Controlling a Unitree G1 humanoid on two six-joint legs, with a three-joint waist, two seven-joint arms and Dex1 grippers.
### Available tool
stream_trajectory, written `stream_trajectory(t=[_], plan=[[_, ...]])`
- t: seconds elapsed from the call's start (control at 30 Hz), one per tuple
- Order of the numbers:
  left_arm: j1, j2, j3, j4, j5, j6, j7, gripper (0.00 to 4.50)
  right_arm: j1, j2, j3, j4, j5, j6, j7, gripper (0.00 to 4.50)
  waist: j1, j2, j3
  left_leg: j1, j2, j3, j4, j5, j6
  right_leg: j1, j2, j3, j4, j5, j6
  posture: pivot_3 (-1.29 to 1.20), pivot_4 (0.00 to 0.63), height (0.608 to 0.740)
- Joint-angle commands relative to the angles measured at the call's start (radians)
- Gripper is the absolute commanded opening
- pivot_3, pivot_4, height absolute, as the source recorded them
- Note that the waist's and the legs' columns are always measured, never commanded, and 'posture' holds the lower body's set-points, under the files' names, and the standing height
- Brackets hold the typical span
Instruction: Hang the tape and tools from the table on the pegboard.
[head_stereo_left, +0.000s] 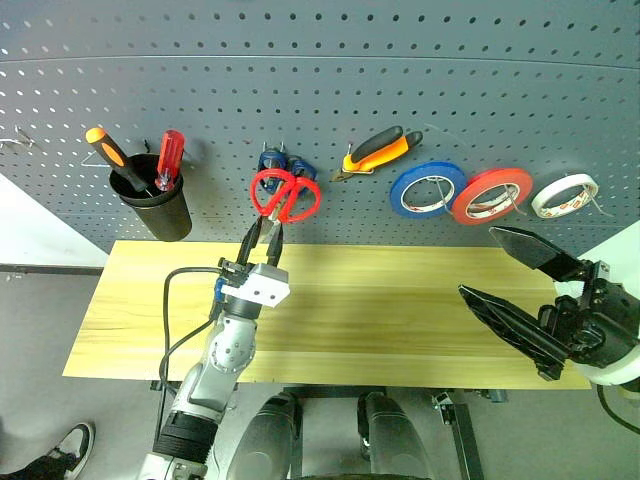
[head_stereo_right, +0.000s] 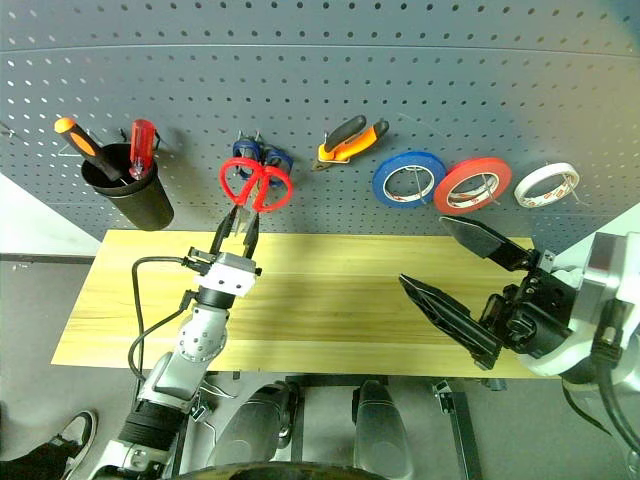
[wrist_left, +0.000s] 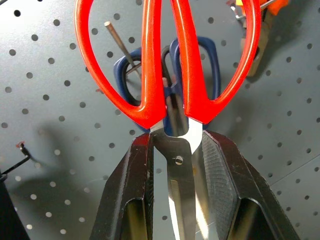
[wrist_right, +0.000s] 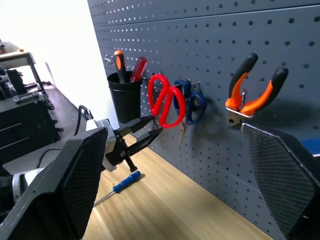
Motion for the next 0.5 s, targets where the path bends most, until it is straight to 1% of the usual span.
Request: stream_trajectory(t=[0.03,0.23,0.5], plan=[[-0.007,-0.001,0.001,-0.01,-0.003,-0.005,0.003,1.04,0.006,0.0,-0.017,-0.031,0.012,-0.023,-0.004,4.5,0.0,0.0,0.0,0.0,0.0,0.0,0.0,0.0,0.0,0.0,0.0,0.0,0.0,0.0,0.0,-0.01,0.224,0.723],[-0.074,0.017,0.02,0.081,-0.002,-0.012,0.025,1.04,0.013,-0.002,-0.02,-0.04,0.015,-0.024,-0.015,4.5,0.0,0.0,0.0,0.0,0.0,0.0,0.0,0.0,0.0,0.0,0.0,0.0,0.0,0.0,0.0,-0.02,0.229,0.723],[-0.178,0.023,0.008,0.228,0.001,-0.038,0.063,1.04,0.013,-0.01,-0.026,-0.046,0.028,-0.027,-0.024,4.5,-0.001,0.0,0.0,0.0,0.0,0.0,0.0,0.0,0.0,0.0,0.0,0.0,0.001,0.0,0.0,-0.03,0.23,0.723]])
